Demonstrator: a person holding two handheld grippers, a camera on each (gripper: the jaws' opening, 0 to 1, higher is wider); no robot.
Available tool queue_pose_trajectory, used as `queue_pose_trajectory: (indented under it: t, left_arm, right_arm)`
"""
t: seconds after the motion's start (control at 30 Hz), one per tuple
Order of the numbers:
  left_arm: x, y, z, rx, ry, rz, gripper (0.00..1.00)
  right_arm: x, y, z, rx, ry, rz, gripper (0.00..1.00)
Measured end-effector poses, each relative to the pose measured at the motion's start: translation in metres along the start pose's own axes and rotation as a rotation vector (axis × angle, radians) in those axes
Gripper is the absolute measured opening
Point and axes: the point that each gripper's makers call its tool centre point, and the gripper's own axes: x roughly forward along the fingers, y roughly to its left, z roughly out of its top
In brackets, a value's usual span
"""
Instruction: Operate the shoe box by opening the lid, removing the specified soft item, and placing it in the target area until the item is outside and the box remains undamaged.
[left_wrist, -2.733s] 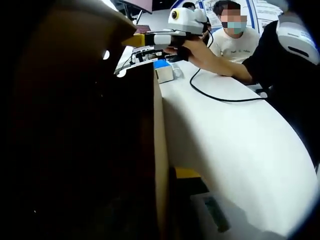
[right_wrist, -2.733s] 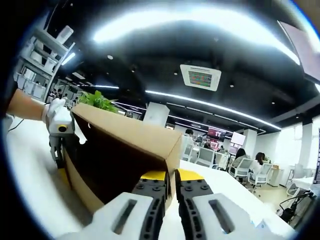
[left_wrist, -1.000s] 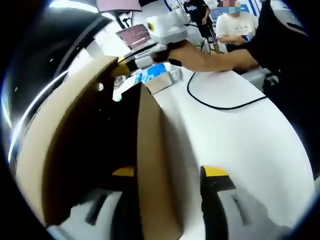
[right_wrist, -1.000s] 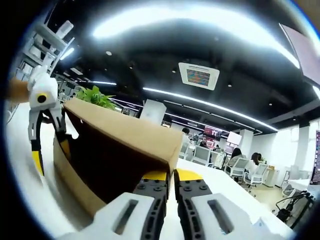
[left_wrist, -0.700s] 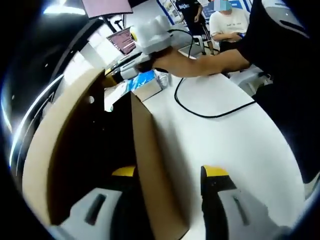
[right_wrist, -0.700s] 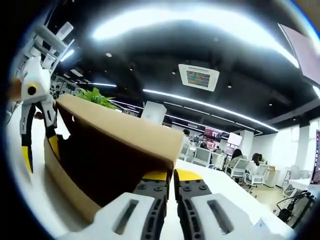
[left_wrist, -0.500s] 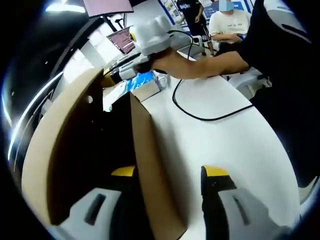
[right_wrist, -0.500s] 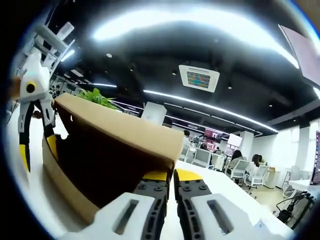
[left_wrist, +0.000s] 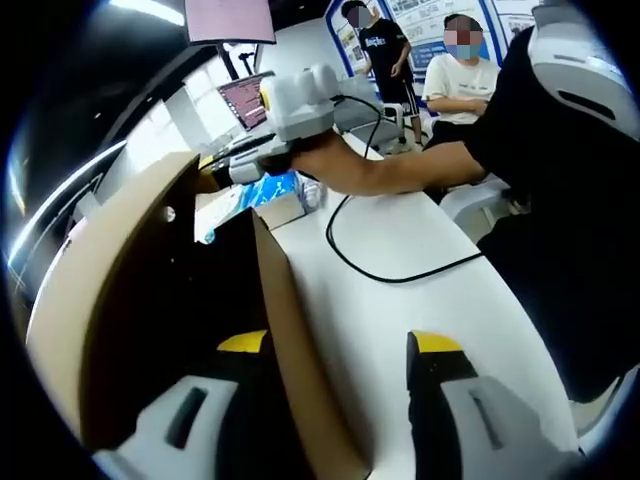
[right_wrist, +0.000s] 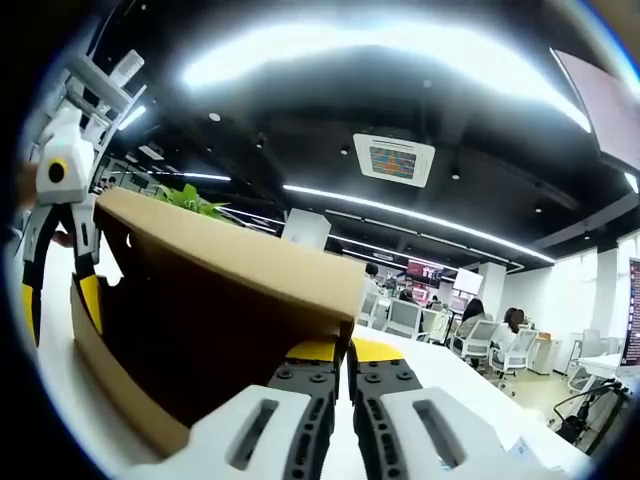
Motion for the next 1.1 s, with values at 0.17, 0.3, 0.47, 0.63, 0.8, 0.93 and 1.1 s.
queue_pose_trajectory:
  t: [0.17,0.3,0.47,0.63,0.8,0.93,1.1]
  left_arm:
    - [-0.004,-0.003,0.015,-0.006,-0.069,-0.010,0.50]
    - [0.002,-0.016,0.020,0.031,-0.068,-0.039,0.49]
    - [0.002,-0.023,0.030,0.044,-0.084,-0.051,0.49]
    - [-0.011,-0.025,0.050,0.045,-0.116,-0.034,0.50]
    - [-0.039,-0.018,0.080,0.031,-0.156,0.021,0.50]
    - [-0.063,0.004,0.102,0.056,-0.156,0.118,0.48]
    - [-0.087,0.033,0.113,0.039,-0.082,0.211,0.51]
  right_arm:
    - [0.000,0.000,-0.001,0.022,0.010,-0.006,0.00]
    - [0.001,0.001,-0.003,0.019,0.018,-0.008,0.00]
    - [0.002,0.001,-0.003,0.006,0.019,-0.011,0.00]
    - [0.002,0.001,-0.004,0.012,0.021,-0.008,0.00]
    - [0.002,0.002,-0.004,0.015,0.023,-0.004,0.00]
    - [0.001,0.003,-0.005,0.012,0.023,-0.002,0.00]
    - [0.001,0.004,-0.007,0.005,0.029,0.005,0.00]
